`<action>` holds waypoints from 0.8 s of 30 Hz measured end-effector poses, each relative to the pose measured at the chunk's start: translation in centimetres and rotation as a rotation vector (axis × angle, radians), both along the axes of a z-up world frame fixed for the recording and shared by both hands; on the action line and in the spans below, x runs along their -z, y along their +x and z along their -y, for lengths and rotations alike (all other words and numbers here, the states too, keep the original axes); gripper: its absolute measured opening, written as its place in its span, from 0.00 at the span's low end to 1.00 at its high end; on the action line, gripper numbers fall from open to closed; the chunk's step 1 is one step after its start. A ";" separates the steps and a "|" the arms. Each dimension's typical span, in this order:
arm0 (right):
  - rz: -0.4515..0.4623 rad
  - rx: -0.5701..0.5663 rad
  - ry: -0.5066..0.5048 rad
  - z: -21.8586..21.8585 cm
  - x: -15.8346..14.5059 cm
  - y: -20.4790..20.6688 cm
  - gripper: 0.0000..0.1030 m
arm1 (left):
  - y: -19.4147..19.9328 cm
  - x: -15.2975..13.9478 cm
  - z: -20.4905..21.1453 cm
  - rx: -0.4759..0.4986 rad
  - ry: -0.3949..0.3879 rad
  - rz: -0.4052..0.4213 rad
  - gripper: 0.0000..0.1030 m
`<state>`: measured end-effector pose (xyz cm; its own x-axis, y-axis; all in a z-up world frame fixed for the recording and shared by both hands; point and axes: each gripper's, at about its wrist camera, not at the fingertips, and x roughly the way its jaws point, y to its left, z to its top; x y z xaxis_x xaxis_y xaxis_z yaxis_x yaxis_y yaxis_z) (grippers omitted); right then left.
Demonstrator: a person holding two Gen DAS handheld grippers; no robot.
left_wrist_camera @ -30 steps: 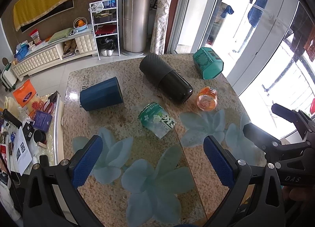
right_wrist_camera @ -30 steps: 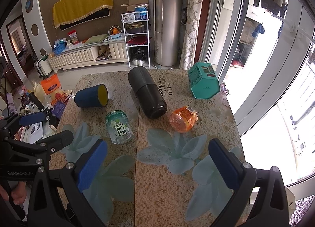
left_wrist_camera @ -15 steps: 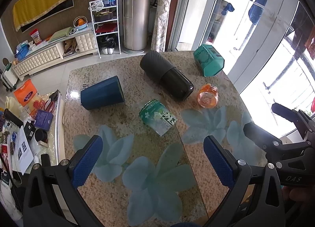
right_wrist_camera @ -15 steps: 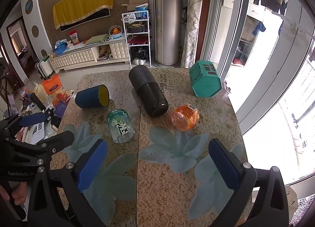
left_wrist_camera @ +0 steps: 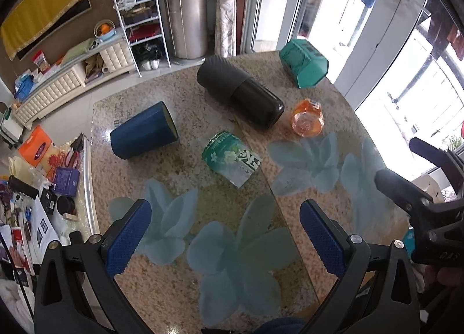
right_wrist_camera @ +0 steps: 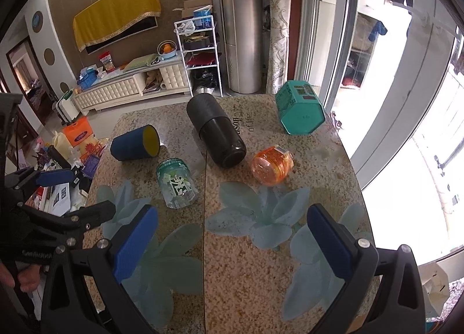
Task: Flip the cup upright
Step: 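Move the left gripper to the clear green-label bottle and grasp it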
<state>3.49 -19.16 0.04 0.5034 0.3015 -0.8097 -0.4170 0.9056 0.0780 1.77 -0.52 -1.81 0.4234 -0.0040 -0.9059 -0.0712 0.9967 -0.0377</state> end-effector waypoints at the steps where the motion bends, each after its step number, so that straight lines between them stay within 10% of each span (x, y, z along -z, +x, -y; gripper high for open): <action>1: -0.008 0.007 0.003 0.3 0.1 0.0 1.00 | 0.3 0.1 0.0 -0.002 -0.003 -0.011 1.00; 7: -0.058 0.026 0.029 2.1 0.6 0.1 1.00 | 2.0 -0.3 0.6 0.022 0.031 -0.041 1.00; 24: -0.218 0.021 0.074 7.1 5.3 3.3 1.00 | 9.7 3.1 4.6 0.501 0.248 -0.197 1.00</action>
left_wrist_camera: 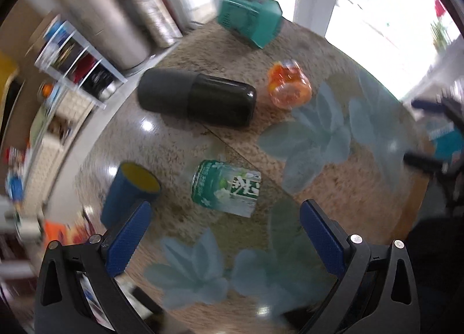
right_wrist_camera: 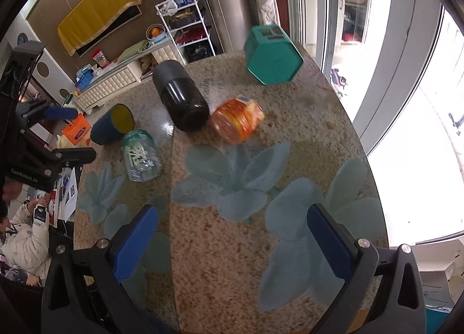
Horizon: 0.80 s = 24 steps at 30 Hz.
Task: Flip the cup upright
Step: 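Move the left gripper to the clear green-label bottle and grasp it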
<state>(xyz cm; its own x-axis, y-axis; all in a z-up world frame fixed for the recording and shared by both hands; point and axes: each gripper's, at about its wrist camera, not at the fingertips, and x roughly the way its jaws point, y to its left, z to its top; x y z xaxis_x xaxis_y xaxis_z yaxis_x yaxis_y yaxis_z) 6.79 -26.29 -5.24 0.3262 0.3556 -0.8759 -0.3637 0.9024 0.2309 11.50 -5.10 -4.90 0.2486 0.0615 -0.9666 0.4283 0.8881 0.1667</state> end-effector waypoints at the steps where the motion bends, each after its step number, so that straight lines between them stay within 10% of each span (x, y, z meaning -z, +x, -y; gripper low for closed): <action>1: -0.010 0.001 0.000 0.3 0.3 0.1 1.00 | 0.3 0.4 0.0 0.047 0.027 -0.008 1.00; 24: -0.181 0.100 -0.051 3.5 5.9 0.2 1.00 | -1.2 11.1 1.7 1.163 0.353 -0.102 1.00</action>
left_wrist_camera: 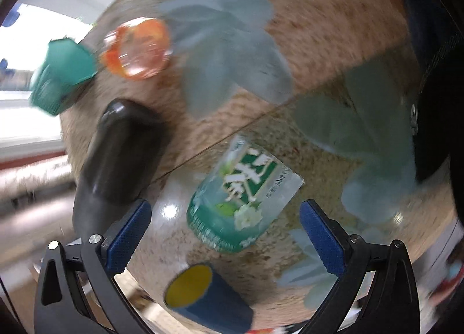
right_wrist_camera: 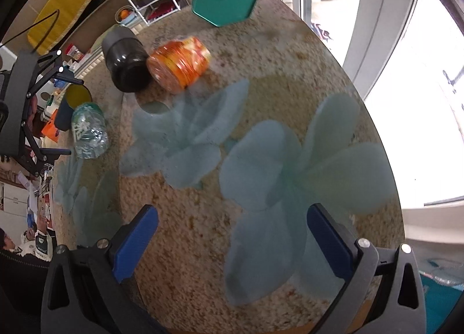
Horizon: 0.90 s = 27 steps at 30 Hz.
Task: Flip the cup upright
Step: 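Move the left gripper to the clear green-label bottle and grasp it, then lift the bottle with the left gripper and rotate it open end up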
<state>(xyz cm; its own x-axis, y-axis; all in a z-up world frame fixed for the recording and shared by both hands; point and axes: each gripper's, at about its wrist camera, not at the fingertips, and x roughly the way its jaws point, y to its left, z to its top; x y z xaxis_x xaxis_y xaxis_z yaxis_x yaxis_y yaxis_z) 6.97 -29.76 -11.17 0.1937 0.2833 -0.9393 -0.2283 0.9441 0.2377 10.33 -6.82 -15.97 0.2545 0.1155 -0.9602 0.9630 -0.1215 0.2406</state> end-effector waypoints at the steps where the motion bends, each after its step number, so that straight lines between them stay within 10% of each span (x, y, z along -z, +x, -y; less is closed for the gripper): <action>1: -0.005 0.007 -0.002 0.2 0.1 -0.1 1.00 | 0.0 0.5 0.0 0.023 0.005 0.009 1.00; 9: -0.025 0.068 -0.018 1.8 0.6 -0.3 1.00 | 0.4 2.6 0.6 0.080 -0.023 -0.054 0.97; 13: -0.033 0.083 -0.018 2.4 0.8 -0.4 1.00 | 0.0 4.1 0.6 0.064 0.029 -0.137 0.74; 27: -0.019 0.090 -0.024 0.7 -0.2 -2.0 1.00 | 4.5 -0.3 -0.1 -0.384 -0.132 -0.222 0.62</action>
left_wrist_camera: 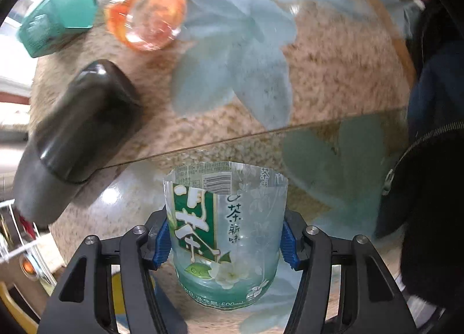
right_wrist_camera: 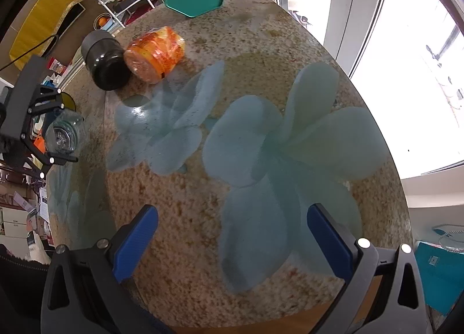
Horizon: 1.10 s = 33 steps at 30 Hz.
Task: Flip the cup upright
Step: 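Lift the bottle with the left gripper and rotate it open end up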
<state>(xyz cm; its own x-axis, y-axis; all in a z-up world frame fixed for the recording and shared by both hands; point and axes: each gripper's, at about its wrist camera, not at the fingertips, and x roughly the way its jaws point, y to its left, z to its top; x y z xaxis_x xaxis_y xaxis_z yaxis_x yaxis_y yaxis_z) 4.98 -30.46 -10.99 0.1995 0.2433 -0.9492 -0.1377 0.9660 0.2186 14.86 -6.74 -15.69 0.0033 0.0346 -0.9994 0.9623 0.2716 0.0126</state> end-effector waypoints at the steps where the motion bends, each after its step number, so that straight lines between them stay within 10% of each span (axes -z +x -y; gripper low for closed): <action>1: 0.005 -0.003 0.001 -0.1 -0.3 -0.3 1.00 | 0.0 -0.5 0.1 -0.024 -0.005 0.004 0.62; 10: 0.072 -0.009 0.027 -1.0 -3.8 -3.4 1.00 | -2.8 -5.4 1.6 -0.292 -0.064 0.054 0.62; 33: 0.063 -0.304 0.106 -0.2 -4.9 -5.1 1.00 | -13.6 -3.6 4.5 -1.126 -0.206 -0.059 0.62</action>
<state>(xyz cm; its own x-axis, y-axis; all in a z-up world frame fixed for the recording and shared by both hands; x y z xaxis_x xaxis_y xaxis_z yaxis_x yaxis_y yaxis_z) -0.10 -30.31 -6.08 0.1601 0.3978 -0.9034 -0.4327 0.8509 0.2980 1.24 -11.26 -12.09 0.0273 -0.1764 -0.9839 0.1694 0.9709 -0.1693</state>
